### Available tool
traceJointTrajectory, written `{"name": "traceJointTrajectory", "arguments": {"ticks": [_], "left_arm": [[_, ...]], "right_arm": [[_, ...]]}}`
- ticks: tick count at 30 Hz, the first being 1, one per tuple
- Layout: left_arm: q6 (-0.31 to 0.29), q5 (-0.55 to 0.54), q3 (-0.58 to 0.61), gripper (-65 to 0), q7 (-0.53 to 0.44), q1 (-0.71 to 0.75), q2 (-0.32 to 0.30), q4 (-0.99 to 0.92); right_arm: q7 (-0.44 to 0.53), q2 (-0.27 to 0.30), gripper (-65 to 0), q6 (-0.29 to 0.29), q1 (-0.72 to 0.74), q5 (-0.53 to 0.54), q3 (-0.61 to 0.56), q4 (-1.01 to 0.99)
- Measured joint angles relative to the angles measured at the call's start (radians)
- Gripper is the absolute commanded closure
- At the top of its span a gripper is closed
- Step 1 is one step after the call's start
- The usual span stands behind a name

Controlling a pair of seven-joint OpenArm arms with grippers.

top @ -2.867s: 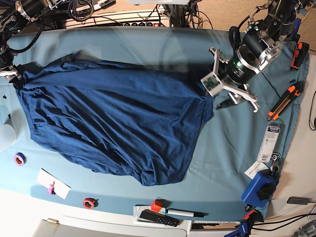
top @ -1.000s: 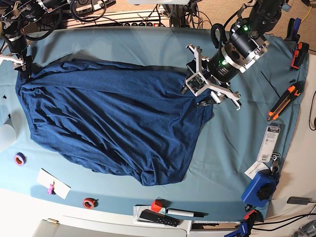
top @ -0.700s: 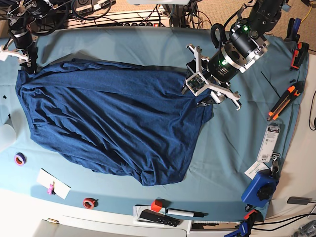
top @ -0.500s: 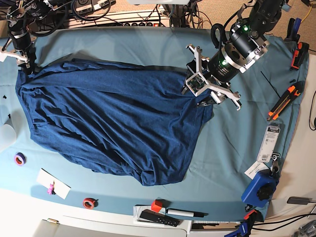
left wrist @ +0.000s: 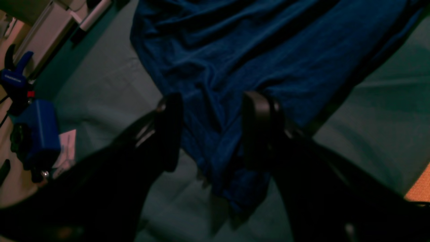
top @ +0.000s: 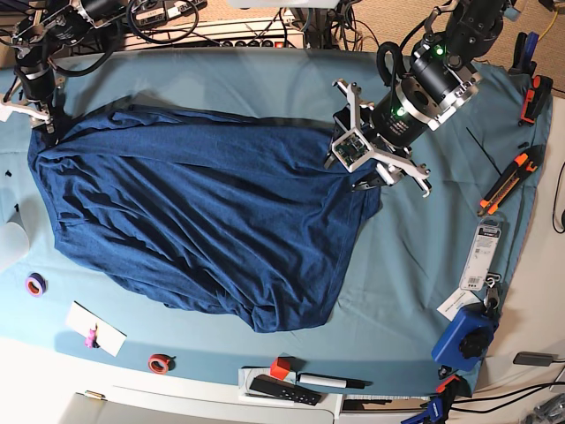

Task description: Layout the t-shirt on the table in an organized manner, then fold the t-shirt properly

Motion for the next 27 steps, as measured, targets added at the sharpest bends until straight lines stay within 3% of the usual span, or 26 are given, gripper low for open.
{"name": "traceJointTrajectory", "arguments": {"ticks": [2, 6, 12, 14, 18, 20, 23, 27], "left_arm": [[0.0, 0.0, 0.0, -28.7, 0.0, 0.0, 0.0, 0.0], [0.0, -0.001, 0.0, -28.7, 0.0, 0.0, 0.0, 0.0], [0.0, 0.0, -0.001, -28.7, 0.0, 0.0, 0.0, 0.0], [0.0, 0.0, -0.001, -28.7, 0.0, 0.0, 0.0, 0.0], [0.001, 0.0, -0.001, -28.5, 0.0, 0.0, 0.0, 0.0], [0.002, 0.0, -0.001, -28.5, 0.0, 0.0, 0.0, 0.0], [0.103, -0.01, -0.002, -28.5, 0.008, 0.0, 0.0, 0.0], [0.173, -0.016, -0.052, -28.5, 0.016, 0.0, 0.0, 0.0]], "right_arm": [[0.028, 0.006, -30.4, 0.016, 0.003, 0.038, 0.002, -0.058], [0.069, 0.021, -30.4, 0.101, 0.009, 0.095, 0.004, -0.178], [0.06, 0.032, -30.2, 0.105, 0.055, 0.124, 0.006, -0.216], [0.03, 0.042, -23.1, 0.101, 0.071, 0.113, 0.006, -0.217], [-0.02, 0.062, 0.0, 0.1, 0.087, 0.109, 0.006, -0.222], [-0.039, 0.07, 0.0, 0.098, 0.088, 0.108, 0.006, -0.223], [-0.066, 0.076, 0.0, 0.098, 0.087, 0.109, 0.006, -0.223], [-0.117, 0.092, 0.0, 0.097, 0.087, 0.108, 0.006, -0.223]]}}
